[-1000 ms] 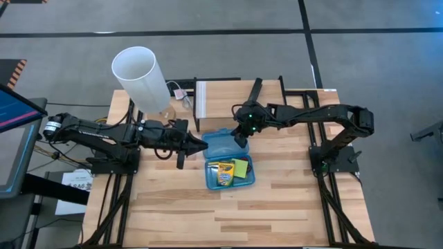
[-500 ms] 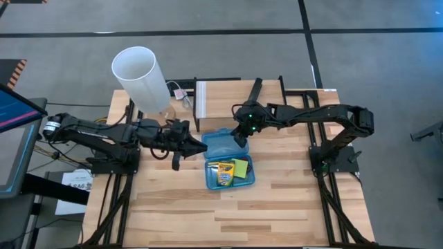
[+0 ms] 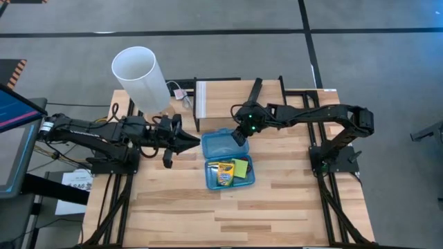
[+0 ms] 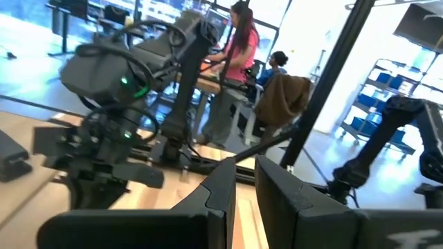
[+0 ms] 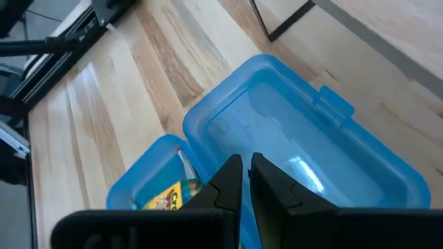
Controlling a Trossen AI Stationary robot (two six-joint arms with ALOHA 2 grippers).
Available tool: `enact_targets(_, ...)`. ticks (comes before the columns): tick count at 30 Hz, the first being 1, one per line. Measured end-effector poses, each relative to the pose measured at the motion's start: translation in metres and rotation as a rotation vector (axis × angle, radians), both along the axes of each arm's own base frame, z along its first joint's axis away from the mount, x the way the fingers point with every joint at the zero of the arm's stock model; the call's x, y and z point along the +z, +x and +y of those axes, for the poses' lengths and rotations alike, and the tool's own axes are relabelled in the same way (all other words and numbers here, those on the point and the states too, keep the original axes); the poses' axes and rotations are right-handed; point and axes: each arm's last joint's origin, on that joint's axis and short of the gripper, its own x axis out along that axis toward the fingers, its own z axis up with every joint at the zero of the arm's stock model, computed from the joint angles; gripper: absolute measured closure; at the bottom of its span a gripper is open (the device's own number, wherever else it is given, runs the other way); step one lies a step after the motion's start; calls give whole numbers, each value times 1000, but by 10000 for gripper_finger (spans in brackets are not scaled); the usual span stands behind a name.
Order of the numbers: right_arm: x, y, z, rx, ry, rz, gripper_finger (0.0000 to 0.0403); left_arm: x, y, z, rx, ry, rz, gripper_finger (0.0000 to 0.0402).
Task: Pack school essentials
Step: Close the blue supply box
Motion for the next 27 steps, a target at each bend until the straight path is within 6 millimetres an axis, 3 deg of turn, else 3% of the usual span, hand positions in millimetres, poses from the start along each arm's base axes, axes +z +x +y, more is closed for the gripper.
enact_targets(11,-3,-2,8,42,21,39,351,0,-1,1,25,16,-3,360)
enact_targets(27,21,-21,12,76,-45,-49,351,1,-7,3,70,-22,19,360)
